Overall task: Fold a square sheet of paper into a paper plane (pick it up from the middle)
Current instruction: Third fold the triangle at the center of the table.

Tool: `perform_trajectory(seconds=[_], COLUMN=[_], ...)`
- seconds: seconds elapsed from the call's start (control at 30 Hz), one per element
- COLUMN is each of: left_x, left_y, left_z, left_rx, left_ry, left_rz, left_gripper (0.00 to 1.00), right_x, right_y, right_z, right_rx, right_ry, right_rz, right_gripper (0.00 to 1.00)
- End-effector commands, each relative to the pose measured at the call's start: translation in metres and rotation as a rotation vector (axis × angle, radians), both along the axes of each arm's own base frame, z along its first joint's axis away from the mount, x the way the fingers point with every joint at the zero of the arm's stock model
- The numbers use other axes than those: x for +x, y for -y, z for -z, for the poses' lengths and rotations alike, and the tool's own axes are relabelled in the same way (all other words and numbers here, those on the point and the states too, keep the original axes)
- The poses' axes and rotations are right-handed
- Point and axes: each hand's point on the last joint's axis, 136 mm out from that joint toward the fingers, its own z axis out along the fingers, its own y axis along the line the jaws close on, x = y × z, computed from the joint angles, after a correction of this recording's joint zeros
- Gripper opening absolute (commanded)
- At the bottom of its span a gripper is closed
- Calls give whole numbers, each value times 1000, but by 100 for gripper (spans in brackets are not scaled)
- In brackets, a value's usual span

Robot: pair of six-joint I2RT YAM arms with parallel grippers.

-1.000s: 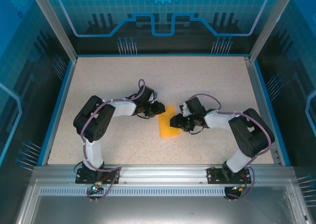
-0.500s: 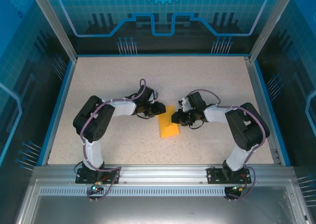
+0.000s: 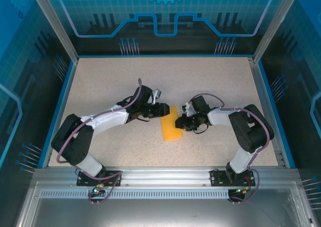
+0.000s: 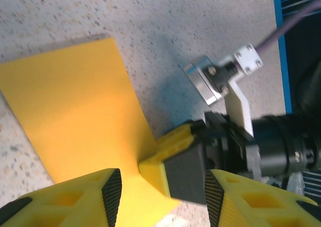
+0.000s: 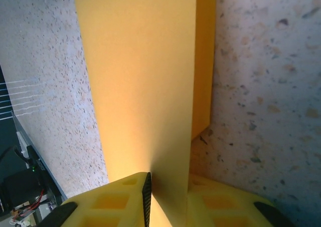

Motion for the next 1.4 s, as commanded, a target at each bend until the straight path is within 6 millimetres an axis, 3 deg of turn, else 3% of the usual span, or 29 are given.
perform_trajectory(seconds=[0.0,0.23,0.3,0.47,0.63,0.93,1.37], left_x=[-21,-68,-79,-94,-95,-93,-83], left_y=[-4,8,12,24,42,60,63], left_z=[5,9,16,27,39,60,73], left_rx=[49,268,347,484,591,715,805], left_ry=[4,204,251,344,387,417,433], left_rz=[-4,76,107,142,197,264,241], left_gripper=[51,58,60,62,66,72,68], right_x=[0,1,1,4,6,6,7], right_y=[6,-2,-2,-1,-1,-2,-1], right_z=[-3,-9,-11,-16,-16,-19,-19], right_rx=[-8,56,56,44,45,61,75], right_ry=[10,-6,-9,-4,-19,-32,-45], right_rz=[2,15,20,13,5,0,8], right_gripper=[19,17,22,24,16,15,16])
